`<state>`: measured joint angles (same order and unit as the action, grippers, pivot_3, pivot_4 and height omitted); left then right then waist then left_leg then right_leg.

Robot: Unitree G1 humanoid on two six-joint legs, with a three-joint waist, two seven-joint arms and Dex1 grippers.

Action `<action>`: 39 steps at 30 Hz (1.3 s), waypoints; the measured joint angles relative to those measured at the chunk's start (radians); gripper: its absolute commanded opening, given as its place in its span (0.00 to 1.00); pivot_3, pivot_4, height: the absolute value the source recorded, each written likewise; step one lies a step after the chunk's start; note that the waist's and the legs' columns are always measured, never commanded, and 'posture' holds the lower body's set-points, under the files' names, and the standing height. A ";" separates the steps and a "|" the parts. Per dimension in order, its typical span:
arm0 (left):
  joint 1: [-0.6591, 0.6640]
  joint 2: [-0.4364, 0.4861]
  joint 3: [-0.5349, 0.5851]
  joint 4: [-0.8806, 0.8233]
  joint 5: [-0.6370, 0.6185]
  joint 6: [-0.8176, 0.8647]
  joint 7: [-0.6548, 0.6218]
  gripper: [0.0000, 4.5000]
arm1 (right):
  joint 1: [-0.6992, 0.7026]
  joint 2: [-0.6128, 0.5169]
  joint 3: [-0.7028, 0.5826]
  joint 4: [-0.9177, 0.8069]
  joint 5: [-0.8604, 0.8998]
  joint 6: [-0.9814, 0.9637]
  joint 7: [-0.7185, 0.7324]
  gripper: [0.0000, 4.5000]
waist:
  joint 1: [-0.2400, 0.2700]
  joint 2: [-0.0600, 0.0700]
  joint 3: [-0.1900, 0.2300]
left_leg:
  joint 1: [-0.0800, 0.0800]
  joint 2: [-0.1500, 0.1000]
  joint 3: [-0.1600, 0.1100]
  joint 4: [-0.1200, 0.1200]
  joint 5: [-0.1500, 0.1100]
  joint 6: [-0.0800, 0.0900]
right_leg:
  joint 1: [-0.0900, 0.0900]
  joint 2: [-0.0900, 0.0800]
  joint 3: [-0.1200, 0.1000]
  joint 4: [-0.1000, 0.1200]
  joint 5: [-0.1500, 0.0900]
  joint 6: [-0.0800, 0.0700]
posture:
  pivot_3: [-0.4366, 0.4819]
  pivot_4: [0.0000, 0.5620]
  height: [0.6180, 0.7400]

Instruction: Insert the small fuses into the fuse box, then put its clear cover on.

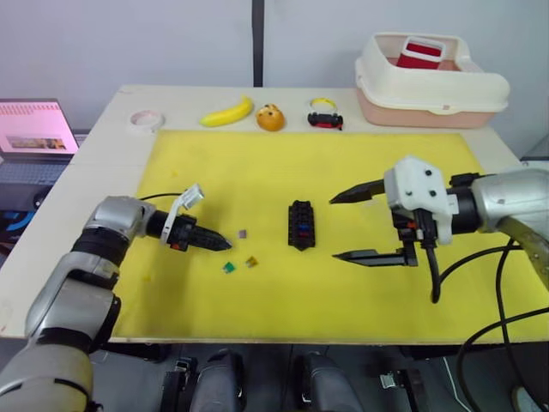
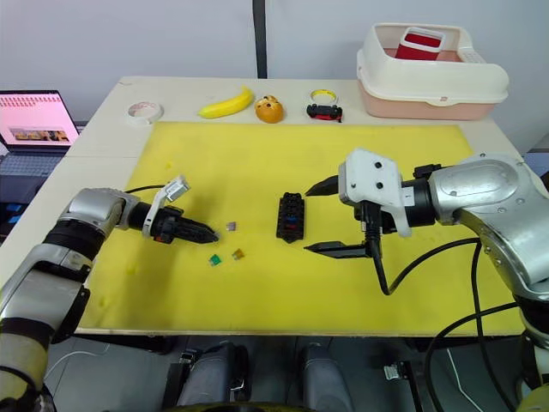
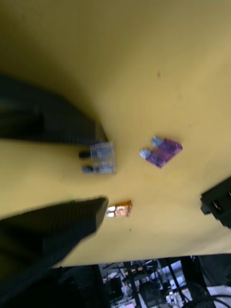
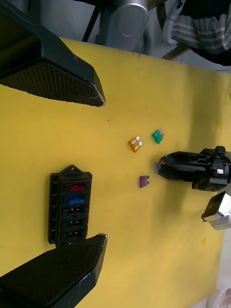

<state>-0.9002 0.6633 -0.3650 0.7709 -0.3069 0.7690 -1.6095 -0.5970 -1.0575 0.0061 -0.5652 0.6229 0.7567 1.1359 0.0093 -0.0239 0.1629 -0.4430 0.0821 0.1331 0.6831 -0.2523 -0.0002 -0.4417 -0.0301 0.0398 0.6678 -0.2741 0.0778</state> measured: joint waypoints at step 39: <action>0.020 -0.064 0.358 -0.551 -0.271 0.101 0.183 0.03 | -0.159 0.311 -0.101 0.032 0.319 0.355 -0.416 1.00 | -0.002 0.000 0.000 | 0.000 0.001 0.000 0.000 0.000 0.000 | 0.000 0.001 0.000 0.002 0.002 0.003 | 0.48 0.27 0.99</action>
<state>-0.8798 0.5990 -0.0069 0.2201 -0.5779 0.8695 -1.4265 -0.7563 -0.7468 -0.0949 -0.5334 0.9422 1.1121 0.7199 0.0072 -0.0240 0.1630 -0.4430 0.0830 0.1333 0.6831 -0.2520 -0.0006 -0.4418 -0.0288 0.0399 0.6698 -0.2722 0.0813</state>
